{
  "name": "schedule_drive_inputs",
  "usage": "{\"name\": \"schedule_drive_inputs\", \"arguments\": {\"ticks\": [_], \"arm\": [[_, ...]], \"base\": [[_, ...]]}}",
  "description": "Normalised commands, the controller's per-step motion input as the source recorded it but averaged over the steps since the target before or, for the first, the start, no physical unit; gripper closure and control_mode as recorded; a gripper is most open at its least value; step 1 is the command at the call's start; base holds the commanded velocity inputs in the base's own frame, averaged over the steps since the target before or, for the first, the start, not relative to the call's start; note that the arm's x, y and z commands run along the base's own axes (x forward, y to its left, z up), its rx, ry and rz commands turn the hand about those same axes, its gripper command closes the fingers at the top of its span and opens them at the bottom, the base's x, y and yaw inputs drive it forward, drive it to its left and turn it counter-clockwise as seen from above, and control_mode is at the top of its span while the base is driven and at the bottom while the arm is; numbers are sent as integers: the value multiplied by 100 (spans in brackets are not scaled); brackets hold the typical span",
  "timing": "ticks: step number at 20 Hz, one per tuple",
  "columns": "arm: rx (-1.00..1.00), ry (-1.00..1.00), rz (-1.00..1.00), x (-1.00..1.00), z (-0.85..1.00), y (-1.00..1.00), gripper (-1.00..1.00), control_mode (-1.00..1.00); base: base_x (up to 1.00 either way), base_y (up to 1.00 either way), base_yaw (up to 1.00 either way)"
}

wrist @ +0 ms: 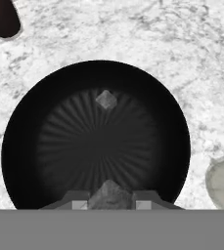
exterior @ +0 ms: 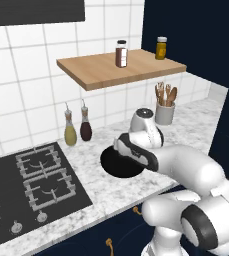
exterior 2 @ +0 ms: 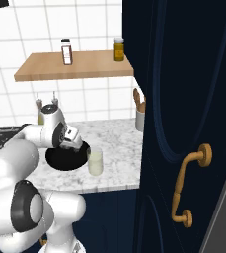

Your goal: Grab a lemon wedge from the fridge and one ice cube from the ice bowl, and put them in the glass of lemonade.

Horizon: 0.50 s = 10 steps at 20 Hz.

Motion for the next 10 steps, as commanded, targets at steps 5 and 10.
{"name": "schedule_drive_inputs", "arguments": {"ticks": [5,10], "arm": [[-1,5,-12,-23,97,-87,100,-100],[-6,5,-5,-5,38,-41,100,-100]], "base": [[0,0,0],[0,0,0]]}}
